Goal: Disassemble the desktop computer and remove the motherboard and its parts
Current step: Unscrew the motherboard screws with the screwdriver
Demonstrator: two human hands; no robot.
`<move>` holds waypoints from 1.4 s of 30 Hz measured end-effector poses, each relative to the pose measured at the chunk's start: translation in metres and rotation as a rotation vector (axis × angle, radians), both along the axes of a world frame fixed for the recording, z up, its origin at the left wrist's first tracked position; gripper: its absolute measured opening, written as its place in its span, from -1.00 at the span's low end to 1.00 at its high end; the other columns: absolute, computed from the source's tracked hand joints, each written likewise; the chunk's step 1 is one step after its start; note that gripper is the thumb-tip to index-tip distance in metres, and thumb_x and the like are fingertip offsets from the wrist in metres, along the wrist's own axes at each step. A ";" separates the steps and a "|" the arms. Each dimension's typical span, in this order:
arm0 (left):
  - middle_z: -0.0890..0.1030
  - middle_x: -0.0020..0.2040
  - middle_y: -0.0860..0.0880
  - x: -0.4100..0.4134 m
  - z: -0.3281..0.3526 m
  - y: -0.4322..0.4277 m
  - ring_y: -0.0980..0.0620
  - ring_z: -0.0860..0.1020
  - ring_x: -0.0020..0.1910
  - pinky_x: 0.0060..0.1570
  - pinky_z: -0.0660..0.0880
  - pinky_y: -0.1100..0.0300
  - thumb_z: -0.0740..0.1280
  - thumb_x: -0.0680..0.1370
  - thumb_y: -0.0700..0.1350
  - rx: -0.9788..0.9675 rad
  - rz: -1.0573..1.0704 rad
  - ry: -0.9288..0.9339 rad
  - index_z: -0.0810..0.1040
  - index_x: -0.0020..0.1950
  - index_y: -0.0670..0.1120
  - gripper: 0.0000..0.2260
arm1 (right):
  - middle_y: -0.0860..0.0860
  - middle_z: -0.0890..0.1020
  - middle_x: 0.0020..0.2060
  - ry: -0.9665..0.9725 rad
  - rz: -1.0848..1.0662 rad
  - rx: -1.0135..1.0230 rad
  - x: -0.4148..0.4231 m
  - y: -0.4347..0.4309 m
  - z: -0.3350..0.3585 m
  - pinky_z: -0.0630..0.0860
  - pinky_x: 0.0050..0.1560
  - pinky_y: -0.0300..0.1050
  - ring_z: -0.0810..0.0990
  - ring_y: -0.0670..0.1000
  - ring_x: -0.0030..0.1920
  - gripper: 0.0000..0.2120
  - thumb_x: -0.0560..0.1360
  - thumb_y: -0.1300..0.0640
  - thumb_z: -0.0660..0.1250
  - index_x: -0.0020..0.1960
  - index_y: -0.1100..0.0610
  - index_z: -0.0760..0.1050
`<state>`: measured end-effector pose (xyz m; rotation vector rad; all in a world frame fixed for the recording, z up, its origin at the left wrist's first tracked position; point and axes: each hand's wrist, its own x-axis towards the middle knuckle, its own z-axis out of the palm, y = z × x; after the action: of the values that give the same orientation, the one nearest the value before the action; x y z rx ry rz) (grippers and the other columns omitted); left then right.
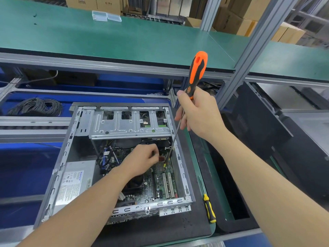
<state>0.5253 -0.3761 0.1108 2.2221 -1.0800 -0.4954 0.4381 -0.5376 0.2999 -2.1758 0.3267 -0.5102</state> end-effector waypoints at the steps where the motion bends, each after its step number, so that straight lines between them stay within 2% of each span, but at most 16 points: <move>1: 0.54 -0.43 0.09 0.001 0.005 -0.002 0.17 0.44 -0.48 -0.44 0.36 0.30 0.25 0.64 -0.07 -0.018 0.080 0.071 0.54 -0.15 0.06 -0.82 | 0.02 0.70 -0.37 0.020 0.015 0.012 0.000 0.001 -0.004 0.41 -0.53 -0.33 0.64 0.05 -0.53 -0.72 0.68 -0.11 0.14 -0.03 0.08 0.41; 2: 0.50 -0.46 0.09 0.002 0.010 -0.004 0.16 0.39 -0.52 -0.48 0.30 0.29 0.19 0.63 -0.14 -0.053 0.190 0.217 0.52 -0.19 -0.01 -0.77 | 0.02 0.70 -0.37 0.043 0.030 0.022 0.001 0.002 -0.010 0.41 -0.53 -0.32 0.64 0.06 -0.52 -0.72 0.68 -0.11 0.14 -0.02 0.08 0.41; 5: 0.33 -0.47 -0.05 -0.005 0.031 -0.005 0.03 0.23 -0.54 -0.46 0.10 0.20 0.01 0.52 -0.34 -0.292 0.366 0.918 0.37 -0.28 -0.18 -0.76 | 0.03 0.69 -0.39 0.090 0.071 0.028 0.001 0.007 -0.034 0.44 -0.51 -0.24 0.60 0.10 -0.54 -0.78 0.67 -0.11 0.12 0.02 0.03 0.36; 7: 0.33 -0.42 -0.06 -0.009 0.038 0.004 0.01 0.23 -0.47 -0.40 0.12 0.14 0.04 0.55 -0.28 -0.368 0.298 1.084 0.38 -0.29 -0.17 -0.76 | 0.05 0.67 -0.42 0.097 0.096 0.060 0.003 0.011 -0.052 0.48 -0.51 -0.11 0.54 0.13 -0.58 -0.83 0.66 -0.11 0.12 0.03 -0.02 0.34; 11: 0.27 -0.38 -0.05 -0.012 0.043 0.021 0.01 0.19 -0.43 -0.30 0.05 0.04 0.20 0.70 -0.11 -0.278 0.118 0.925 0.52 -0.22 -0.19 -0.67 | 0.07 0.62 -0.50 0.072 0.115 0.094 0.009 0.020 -0.083 0.42 -0.46 -0.22 0.48 -0.01 -0.59 -0.89 0.66 -0.10 0.14 -0.01 -0.10 0.32; 14: 0.24 -0.39 0.02 -0.007 0.038 0.029 0.04 0.13 -0.40 -0.38 0.06 0.17 0.34 0.68 -0.11 -0.276 -0.005 0.832 0.66 0.12 -0.20 -0.82 | 0.07 0.57 -0.54 0.040 0.128 0.131 0.015 0.027 -0.104 0.46 -0.39 -0.22 0.52 0.00 -0.54 -0.88 0.67 -0.08 0.14 -0.03 -0.10 0.34; 15: 0.24 -0.38 0.03 -0.006 0.035 0.031 0.05 0.14 -0.40 -0.40 0.08 0.20 0.36 0.67 -0.10 -0.285 -0.011 0.804 0.67 0.15 -0.15 -0.83 | 0.08 0.56 -0.55 0.028 0.134 0.157 0.017 0.030 -0.110 0.48 -0.39 -0.17 0.51 0.01 -0.54 -0.88 0.67 -0.06 0.14 -0.02 -0.08 0.34; 20: 0.28 -0.46 0.05 0.003 0.029 0.024 0.05 0.19 -0.43 -0.35 0.11 0.13 0.43 0.61 0.05 -0.180 -0.012 0.482 0.71 -0.10 0.06 -0.86 | 0.08 0.51 -0.56 -0.039 0.136 0.222 0.021 0.032 -0.128 0.46 -0.42 -0.03 0.45 0.00 -0.57 -0.89 0.68 -0.04 0.16 -0.02 -0.10 0.37; 24: 0.26 -0.52 0.13 0.005 0.026 0.020 0.11 0.16 -0.47 -0.41 0.10 0.21 0.43 0.62 0.04 -0.200 -0.096 0.472 0.72 -0.08 0.13 -0.89 | 0.05 0.52 -0.54 -0.042 0.142 0.188 0.024 0.028 -0.134 0.48 -0.37 -0.04 0.49 0.01 -0.53 -0.87 0.68 -0.07 0.16 -0.02 -0.08 0.37; 27: 0.27 -0.52 0.11 0.005 0.024 0.020 0.10 0.16 -0.48 -0.44 0.10 0.22 0.41 0.62 0.07 -0.188 -0.118 0.443 0.71 -0.11 0.19 -0.87 | 0.08 0.53 -0.52 -0.045 0.162 0.114 0.025 0.029 -0.137 0.48 -0.29 0.02 0.51 0.04 -0.50 -0.89 0.68 -0.09 0.15 -0.04 -0.22 0.33; 31: 0.32 -0.46 -0.15 0.005 0.025 0.020 -0.01 0.18 -0.44 -0.33 0.09 0.12 0.40 0.59 0.14 -0.159 -0.145 0.454 0.74 -0.05 0.18 -0.87 | 0.09 0.53 -0.49 -0.006 0.179 0.066 0.024 0.030 -0.137 0.49 -0.26 0.17 0.51 0.07 -0.48 -0.86 0.68 -0.09 0.14 -0.06 -0.19 0.31; 33: 0.42 -0.38 -0.31 0.005 0.027 0.020 -0.17 0.22 -0.40 -0.26 0.13 0.10 0.39 0.56 0.17 -0.142 -0.150 0.470 0.75 -0.02 0.14 -0.81 | 0.08 0.54 -0.49 0.003 0.196 0.084 0.022 0.030 -0.137 0.50 -0.26 0.13 0.52 0.03 -0.49 -0.86 0.69 -0.07 0.15 -0.05 -0.12 0.33; 36: 0.52 -0.29 -0.38 0.005 0.027 0.020 -0.22 0.32 -0.38 -0.22 0.26 0.07 0.39 0.53 0.22 -0.121 -0.164 0.480 0.75 -0.01 0.11 -0.76 | 0.09 0.55 -0.51 0.020 0.228 0.142 0.019 0.031 -0.136 0.50 -0.38 0.00 0.55 0.02 -0.53 -0.84 0.68 -0.07 0.14 -0.03 -0.04 0.34; 38: 0.61 -0.19 -0.39 0.007 0.026 0.020 -0.26 0.51 -0.30 -0.11 0.52 -0.12 0.39 0.52 0.25 -0.105 -0.175 0.488 0.74 0.00 0.10 -0.72 | 0.08 0.56 -0.53 0.030 0.239 0.162 0.018 0.031 -0.136 0.50 -0.45 -0.02 0.55 0.04 -0.55 -0.84 0.69 -0.06 0.14 -0.02 -0.03 0.34; 40: 0.64 -0.08 -0.40 0.008 0.024 0.020 -0.30 0.61 -0.15 0.12 0.51 -0.30 0.38 0.51 0.27 -0.096 -0.176 0.488 0.74 0.00 0.09 -0.70 | 0.07 0.57 -0.54 0.030 0.244 0.164 0.018 0.031 -0.137 0.52 -0.42 -0.03 0.56 0.02 -0.54 -0.83 0.69 -0.05 0.15 -0.03 -0.01 0.34; 42: 0.65 -0.06 -0.39 0.009 0.023 0.020 -0.32 0.63 -0.10 0.18 0.50 -0.35 0.38 0.50 0.27 -0.085 -0.181 0.479 0.74 -0.01 0.12 -0.71 | 0.06 0.57 -0.54 0.027 0.243 0.163 0.018 0.031 -0.138 0.51 -0.38 -0.03 0.57 0.02 -0.53 -0.83 0.69 -0.05 0.15 -0.02 0.00 0.34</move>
<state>0.5342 -0.3558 0.1337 1.8065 -1.0194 -0.9818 0.4562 -0.5068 0.1622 -2.0299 0.1108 -0.3066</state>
